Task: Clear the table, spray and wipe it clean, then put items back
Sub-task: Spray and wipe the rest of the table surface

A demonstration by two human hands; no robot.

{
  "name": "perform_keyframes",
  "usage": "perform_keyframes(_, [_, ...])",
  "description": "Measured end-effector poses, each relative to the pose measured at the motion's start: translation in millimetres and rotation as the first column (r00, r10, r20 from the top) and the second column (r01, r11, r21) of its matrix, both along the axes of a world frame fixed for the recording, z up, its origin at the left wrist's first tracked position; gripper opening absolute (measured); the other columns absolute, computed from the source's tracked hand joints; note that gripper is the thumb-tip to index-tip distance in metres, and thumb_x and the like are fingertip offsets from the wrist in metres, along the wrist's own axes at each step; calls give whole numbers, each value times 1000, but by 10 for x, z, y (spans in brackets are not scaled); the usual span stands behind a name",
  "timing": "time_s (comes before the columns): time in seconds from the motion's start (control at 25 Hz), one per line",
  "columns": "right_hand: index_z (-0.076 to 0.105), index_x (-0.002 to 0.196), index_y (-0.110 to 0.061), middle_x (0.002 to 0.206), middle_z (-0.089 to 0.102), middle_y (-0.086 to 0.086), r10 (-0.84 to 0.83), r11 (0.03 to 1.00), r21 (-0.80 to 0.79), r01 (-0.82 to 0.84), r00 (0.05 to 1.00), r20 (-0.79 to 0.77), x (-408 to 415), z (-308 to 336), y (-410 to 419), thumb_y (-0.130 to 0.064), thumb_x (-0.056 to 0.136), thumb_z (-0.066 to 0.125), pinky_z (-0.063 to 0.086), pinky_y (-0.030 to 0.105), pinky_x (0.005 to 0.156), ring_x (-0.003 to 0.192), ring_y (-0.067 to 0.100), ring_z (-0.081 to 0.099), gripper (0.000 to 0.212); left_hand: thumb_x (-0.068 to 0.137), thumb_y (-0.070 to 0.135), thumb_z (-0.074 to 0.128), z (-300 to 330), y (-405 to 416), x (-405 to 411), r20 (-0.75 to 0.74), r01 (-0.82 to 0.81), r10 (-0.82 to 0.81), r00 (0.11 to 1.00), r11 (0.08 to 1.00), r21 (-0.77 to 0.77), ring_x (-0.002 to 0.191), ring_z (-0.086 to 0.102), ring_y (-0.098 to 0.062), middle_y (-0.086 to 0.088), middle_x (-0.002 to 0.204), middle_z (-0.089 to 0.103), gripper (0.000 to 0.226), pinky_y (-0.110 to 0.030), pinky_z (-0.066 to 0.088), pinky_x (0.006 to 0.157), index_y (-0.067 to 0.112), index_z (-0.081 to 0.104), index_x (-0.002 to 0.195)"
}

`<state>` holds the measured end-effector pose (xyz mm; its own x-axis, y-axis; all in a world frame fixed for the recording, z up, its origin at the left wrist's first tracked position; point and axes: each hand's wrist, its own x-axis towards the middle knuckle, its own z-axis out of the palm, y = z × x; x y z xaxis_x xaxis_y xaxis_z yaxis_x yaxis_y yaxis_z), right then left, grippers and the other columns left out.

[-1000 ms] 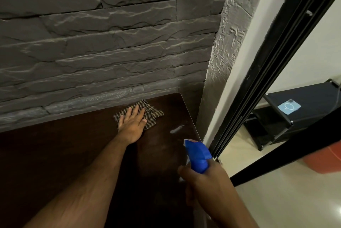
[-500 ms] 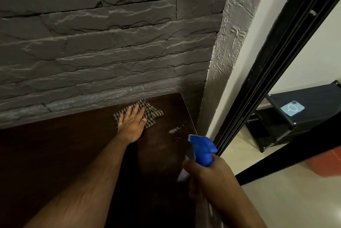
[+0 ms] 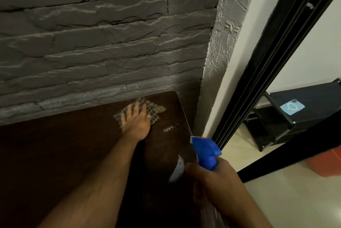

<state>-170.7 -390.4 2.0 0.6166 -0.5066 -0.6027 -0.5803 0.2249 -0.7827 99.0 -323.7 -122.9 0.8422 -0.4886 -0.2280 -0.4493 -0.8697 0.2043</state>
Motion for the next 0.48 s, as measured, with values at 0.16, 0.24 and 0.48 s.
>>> perform_keyframes(0.16, [60, 92, -15, 62, 68, 5, 11, 996, 93, -11, 1000, 1, -30, 12, 35, -23, 75, 75, 54, 28, 52, 48, 16, 62, 24, 100, 53, 13, -178, 17, -628, 36, 372, -370, 928, 925, -74, 145, -23, -10, 12, 163, -8, 54, -39, -12, 117, 42, 2, 152])
perform_keyframes(0.24, [62, 89, -20, 63, 70, -1, 16, 996, 88, -14, 1000, -21, -69, 9, 8, -25, 74, 78, 52, 26, 55, 52, 11, 65, 22, 95, 61, 3, -242, 578, -705, 82, 342, -335, 938, 935, -96, 143, -25, -1, 18, 162, -6, 55, -32, -16, 115, 49, 2, 149])
perform_keyframes(0.48, [60, 89, -21, 51, 66, -9, -14, 999, 46, 13, 999, 39, -103, 16, -70, -24, 79, 74, 43, 11, 39, 42, 3, 61, 17, 104, 43, 20, 24, -388, -237, 4, 169, -169, 986, 985, 32, 149, -16, -20, 4, 163, -11, 55, -45, -8, 119, 32, 4, 155])
